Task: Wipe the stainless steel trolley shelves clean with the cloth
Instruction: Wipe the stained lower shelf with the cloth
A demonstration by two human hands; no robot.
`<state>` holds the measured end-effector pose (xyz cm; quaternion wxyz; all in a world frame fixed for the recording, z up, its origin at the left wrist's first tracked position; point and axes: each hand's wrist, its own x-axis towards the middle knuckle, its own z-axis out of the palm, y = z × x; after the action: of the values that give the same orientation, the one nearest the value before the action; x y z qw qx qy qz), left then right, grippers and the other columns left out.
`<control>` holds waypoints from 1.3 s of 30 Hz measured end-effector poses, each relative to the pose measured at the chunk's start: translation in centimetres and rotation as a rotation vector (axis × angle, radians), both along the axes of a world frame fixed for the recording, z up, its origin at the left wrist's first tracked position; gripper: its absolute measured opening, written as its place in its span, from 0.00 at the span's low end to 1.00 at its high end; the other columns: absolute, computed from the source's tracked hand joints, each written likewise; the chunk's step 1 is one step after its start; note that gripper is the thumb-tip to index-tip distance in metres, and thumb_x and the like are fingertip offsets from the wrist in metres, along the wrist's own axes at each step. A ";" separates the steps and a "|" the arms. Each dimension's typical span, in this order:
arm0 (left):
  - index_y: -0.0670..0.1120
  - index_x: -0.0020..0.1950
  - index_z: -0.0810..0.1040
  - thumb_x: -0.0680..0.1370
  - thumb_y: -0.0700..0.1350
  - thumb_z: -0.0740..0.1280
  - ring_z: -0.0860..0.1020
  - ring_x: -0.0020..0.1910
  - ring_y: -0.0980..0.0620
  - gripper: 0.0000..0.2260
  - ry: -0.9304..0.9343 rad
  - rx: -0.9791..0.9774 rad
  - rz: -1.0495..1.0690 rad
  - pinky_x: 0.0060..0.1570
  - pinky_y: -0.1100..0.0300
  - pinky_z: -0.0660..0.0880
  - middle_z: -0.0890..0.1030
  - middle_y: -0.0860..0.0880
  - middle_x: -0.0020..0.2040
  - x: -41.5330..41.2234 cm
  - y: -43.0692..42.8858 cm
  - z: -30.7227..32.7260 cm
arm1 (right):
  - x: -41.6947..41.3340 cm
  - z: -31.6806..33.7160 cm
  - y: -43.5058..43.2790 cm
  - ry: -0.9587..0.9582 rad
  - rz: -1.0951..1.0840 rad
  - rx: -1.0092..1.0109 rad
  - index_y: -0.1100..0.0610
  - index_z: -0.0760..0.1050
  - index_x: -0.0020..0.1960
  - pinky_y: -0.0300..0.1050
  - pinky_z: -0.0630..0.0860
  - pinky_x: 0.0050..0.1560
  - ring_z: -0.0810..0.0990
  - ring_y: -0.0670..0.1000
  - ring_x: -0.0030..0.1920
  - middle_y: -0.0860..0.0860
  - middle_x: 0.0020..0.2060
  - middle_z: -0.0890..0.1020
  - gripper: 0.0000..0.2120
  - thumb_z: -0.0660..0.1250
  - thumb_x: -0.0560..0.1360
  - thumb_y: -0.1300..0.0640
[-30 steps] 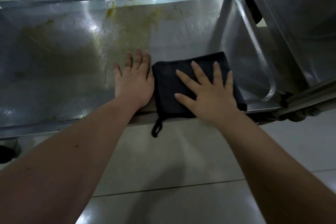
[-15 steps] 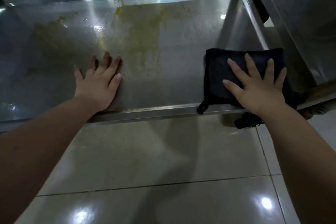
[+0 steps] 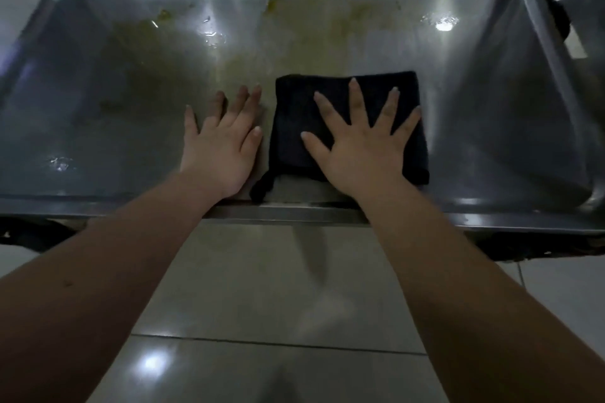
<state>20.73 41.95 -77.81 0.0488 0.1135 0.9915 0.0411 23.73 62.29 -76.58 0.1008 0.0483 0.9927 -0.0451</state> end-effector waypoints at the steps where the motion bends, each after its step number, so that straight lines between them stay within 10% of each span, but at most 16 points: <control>1: 0.59 0.79 0.39 0.83 0.53 0.45 0.45 0.80 0.46 0.25 0.002 0.000 0.002 0.74 0.36 0.41 0.48 0.55 0.81 0.0 0.1 0.0 | -2.0 0.1 0.2 -0.014 -0.007 -0.002 0.32 0.35 0.76 0.76 0.33 0.67 0.32 0.70 0.74 0.48 0.78 0.35 0.32 0.38 0.75 0.26; 10: 0.58 0.80 0.42 0.83 0.56 0.43 0.43 0.79 0.49 0.25 -0.008 -0.030 0.000 0.74 0.37 0.40 0.45 0.56 0.81 0.0 -0.3 0.2 | -9.9 1.0 1.0 -0.064 -0.023 -0.098 0.33 0.40 0.77 0.74 0.31 0.68 0.32 0.69 0.75 0.47 0.79 0.38 0.32 0.44 0.76 0.27; 23: 0.57 0.80 0.44 0.84 0.55 0.45 0.45 0.80 0.47 0.24 0.024 -0.014 0.002 0.74 0.35 0.41 0.46 0.55 0.81 -0.1 -0.4 -0.1 | 6.8 1.3 0.8 -0.125 0.094 -0.036 0.31 0.27 0.72 0.72 0.31 0.70 0.28 0.66 0.74 0.46 0.76 0.29 0.30 0.36 0.75 0.28; 39: 0.56 0.81 0.44 0.83 0.54 0.45 0.43 0.80 0.49 0.25 0.014 -0.008 0.010 0.74 0.36 0.40 0.44 0.55 0.81 -0.2 -0.1 0.2 | -10.1 1.3 0.0 -0.096 0.045 -0.132 0.32 0.41 0.77 0.73 0.32 0.69 0.31 0.67 0.75 0.45 0.79 0.38 0.32 0.45 0.76 0.28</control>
<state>20.54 41.82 -77.58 0.0421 0.1086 0.9925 0.0365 13.61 62.26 -75.28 0.1521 0.0216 0.9825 -0.1056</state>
